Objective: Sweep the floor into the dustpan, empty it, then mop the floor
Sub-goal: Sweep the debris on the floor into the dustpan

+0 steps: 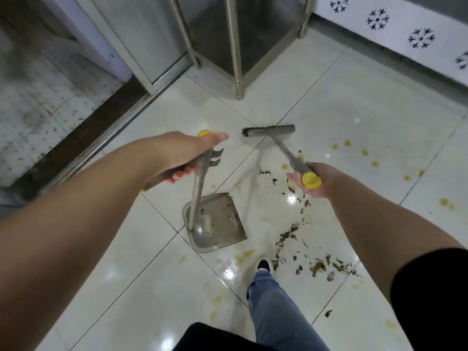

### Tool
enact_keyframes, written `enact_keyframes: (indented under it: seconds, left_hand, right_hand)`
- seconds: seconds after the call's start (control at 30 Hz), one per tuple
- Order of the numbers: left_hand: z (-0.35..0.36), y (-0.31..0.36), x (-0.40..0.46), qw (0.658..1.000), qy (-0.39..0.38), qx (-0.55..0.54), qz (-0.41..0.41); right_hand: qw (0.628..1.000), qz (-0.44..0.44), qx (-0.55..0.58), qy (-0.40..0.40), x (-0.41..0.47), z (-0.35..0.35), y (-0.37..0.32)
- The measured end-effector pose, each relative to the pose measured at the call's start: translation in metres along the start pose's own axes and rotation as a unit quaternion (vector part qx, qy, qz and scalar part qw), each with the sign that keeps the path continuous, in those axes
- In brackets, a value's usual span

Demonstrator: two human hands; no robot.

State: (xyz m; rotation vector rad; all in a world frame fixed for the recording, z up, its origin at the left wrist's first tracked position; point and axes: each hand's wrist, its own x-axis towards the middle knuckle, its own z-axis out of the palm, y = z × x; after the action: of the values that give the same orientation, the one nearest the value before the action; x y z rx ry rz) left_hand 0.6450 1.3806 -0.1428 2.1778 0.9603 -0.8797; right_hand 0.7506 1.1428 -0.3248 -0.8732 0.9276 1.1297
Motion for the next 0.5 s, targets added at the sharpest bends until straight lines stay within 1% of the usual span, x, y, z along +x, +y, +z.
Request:
enact_keyframes:
  seconds: [0.07, 0.13, 0.17, 0.2, 0.27, 0.33, 0.4, 0.5]
  left_hand:
    - [-0.001, 0.017, 0.010, 1.000, -0.005, 0.009, 0.015]
    - [0.000, 0.032, 0.015, 0.999, -0.027, 0.005, 0.029]
    - [0.001, 0.037, 0.016, 0.999, -0.035, 0.005, 0.035]
    - [0.003, 0.042, 0.017, 0.998, -0.038, 0.012, 0.039]
    - [0.006, 0.048, 0.020, 0.998, -0.029, 0.027, 0.044]
    - [0.007, 0.050, 0.024, 0.998, -0.012, 0.033, 0.042]
    - [0.008, 0.050, 0.025, 0.998, 0.001, 0.034, 0.044]
    - [0.010, 0.047, 0.026, 0.998, 0.004, 0.030, 0.051]
  right_hand:
    - [0.999, 0.009, -0.041, 0.029, 0.014, 0.008, -0.008]
    - [0.991, 0.001, -0.122, 0.061, 0.022, 0.015, -0.007]
    - [0.987, -0.009, -0.141, 0.075, 0.025, 0.017, -0.005]
    - [0.987, -0.019, -0.135, 0.079, 0.028, 0.019, -0.005]
    - [0.994, -0.030, -0.086, 0.061, 0.034, 0.022, -0.006]
    - [0.998, -0.013, -0.047, 0.043, 0.037, 0.023, -0.008]
    - [0.998, -0.005, -0.043, 0.037, 0.038, 0.018, -0.004]
    - [0.999, -0.017, -0.022, 0.033, 0.032, 0.000, 0.014]
